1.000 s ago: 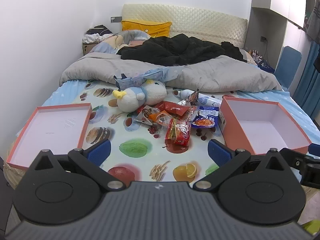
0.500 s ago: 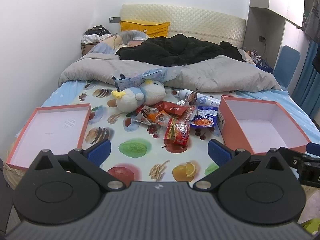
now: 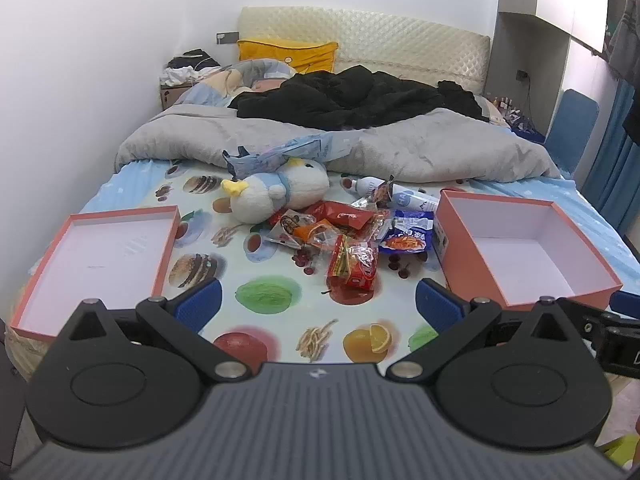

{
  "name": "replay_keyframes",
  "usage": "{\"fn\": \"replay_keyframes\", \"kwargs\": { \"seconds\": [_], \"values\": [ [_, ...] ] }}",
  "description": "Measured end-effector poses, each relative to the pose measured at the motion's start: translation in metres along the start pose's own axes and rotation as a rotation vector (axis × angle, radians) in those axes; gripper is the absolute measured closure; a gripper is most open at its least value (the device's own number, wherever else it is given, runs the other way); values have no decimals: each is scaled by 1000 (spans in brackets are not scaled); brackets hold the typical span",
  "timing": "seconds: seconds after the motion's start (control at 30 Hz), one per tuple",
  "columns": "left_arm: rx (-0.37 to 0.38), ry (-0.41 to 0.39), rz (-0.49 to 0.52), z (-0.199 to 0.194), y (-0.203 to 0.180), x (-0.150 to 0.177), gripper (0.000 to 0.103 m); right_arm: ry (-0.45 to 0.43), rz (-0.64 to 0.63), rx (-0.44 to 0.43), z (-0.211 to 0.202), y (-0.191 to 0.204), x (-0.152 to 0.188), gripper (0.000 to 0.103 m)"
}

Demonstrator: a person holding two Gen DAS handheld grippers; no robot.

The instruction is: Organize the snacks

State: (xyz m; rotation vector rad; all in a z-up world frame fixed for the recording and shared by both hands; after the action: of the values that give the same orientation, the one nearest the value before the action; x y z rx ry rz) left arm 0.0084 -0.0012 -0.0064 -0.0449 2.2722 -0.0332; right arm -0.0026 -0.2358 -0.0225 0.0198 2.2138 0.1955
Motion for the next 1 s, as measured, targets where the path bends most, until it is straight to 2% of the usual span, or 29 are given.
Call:
{"fn": "replay_keyframes", "kwargs": {
  "seconds": [0.27, 1.0],
  "values": [
    [-4, 5, 7, 3, -1, 0, 0, 11, 5, -38, 1, 1, 3, 0],
    [55, 31, 35, 18, -10, 1, 0, -19, 38, -60, 1, -7, 9, 2]
  ]
}}
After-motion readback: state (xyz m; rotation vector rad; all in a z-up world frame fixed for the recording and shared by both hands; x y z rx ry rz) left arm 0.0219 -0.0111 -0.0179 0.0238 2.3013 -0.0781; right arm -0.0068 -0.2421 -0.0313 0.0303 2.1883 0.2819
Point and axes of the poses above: each gripper's, at about its wrist camera, not at the fingertips, and z roughly the way its jaws point, y to its left, x to its underside, the point moved 1 cm from there along z, roughly the way its jaws point, and after that the axes turned 4 degrees about y, right-handed, at the moved point
